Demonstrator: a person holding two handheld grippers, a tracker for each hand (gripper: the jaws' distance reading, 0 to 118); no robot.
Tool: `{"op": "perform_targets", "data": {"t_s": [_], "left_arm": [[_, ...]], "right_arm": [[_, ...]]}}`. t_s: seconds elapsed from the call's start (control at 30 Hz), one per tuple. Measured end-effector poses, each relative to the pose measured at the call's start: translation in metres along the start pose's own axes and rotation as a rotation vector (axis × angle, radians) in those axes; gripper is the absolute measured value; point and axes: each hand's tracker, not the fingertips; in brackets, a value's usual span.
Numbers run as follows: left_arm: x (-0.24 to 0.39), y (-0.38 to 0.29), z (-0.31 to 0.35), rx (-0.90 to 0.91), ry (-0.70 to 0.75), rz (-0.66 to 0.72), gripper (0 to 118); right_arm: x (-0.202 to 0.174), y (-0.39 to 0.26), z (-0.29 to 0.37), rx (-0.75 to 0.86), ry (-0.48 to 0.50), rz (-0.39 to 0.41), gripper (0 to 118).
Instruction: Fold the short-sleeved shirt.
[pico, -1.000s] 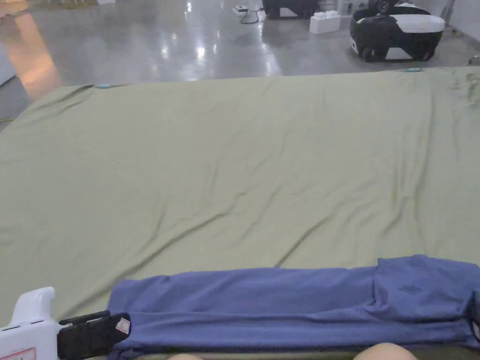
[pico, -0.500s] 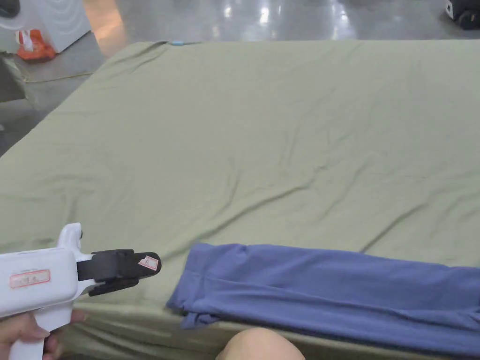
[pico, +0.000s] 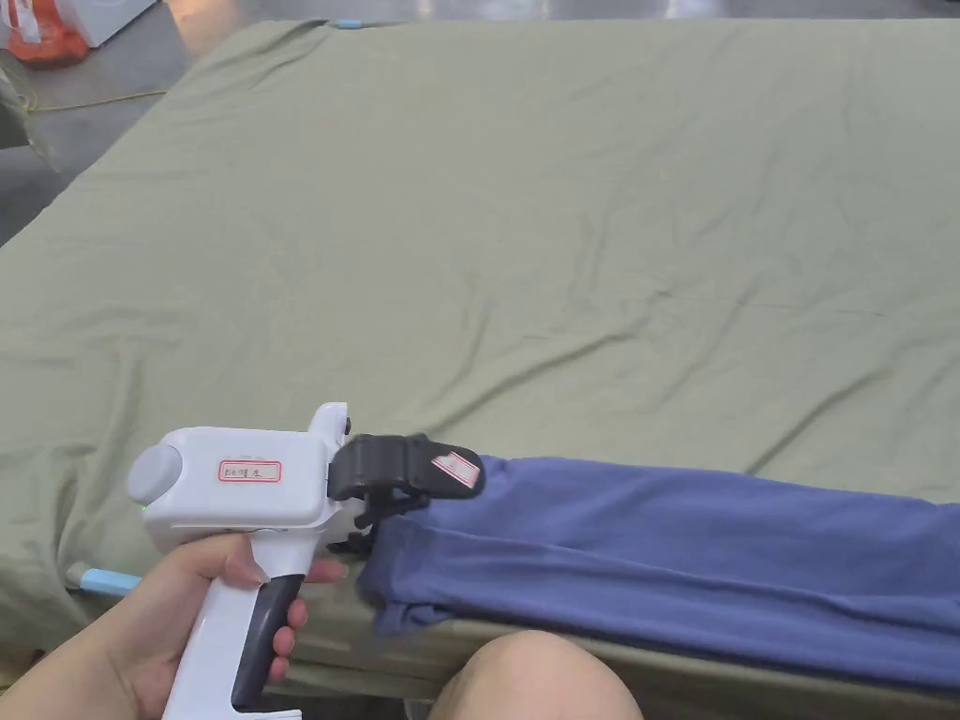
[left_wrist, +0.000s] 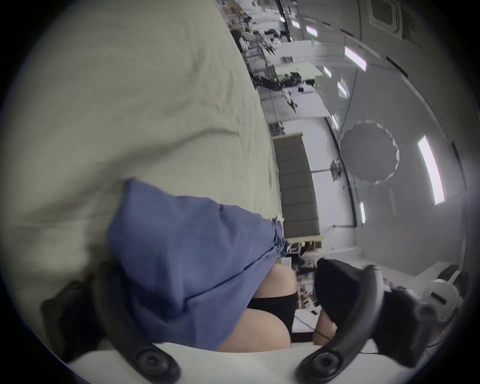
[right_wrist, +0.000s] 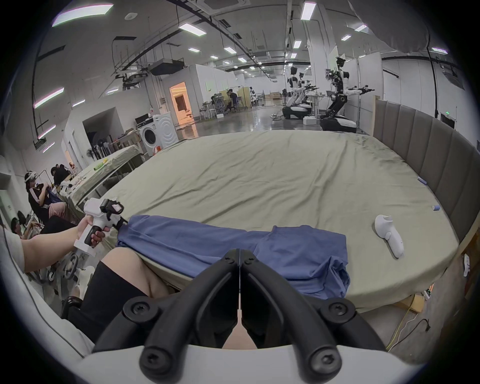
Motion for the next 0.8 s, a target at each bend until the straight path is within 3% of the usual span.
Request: {"op": "perform_targets", "data": {"t_s": [0.03,0.1,0.17,0.33,0.53,0.67,0.8], "left_arm": [[0.005,0.000,-0.002,-0.014,0.055,-0.035,5],[0.006,-0.001,-0.016,-0.010,0.209,-0.005,5],[0.001,0.006,-0.013,-0.025,0.158,0.021,5],[0.031,0.020,0.026,0.046,0.217,0.016,5],[0.027,0.065,0.103,0.093,0.487,0.009,5],[0.113,0.023,0.081,0.028,0.662,0.033,5],[0.156,0.044,0.074,0.021,0.641,0.008,5]], "right_arm": [[-0.001,-0.001,-0.001,-0.004,0.003,0.002,4],[-0.003,-0.002,-0.002,-0.006,0.013,0.007,4],[-0.003,-0.003,-0.004,-0.004,0.012,0.016,4],[-0.009,-0.003,-0.004,-0.010,-0.009,0.042,4],[-0.015,-0.003,0.001,0.020,-0.002,0.060,4],[-0.018,-0.004,0.002,0.047,0.020,0.065,4],[-0.018,-0.010,-0.003,0.067,0.055,0.079,4]]}}
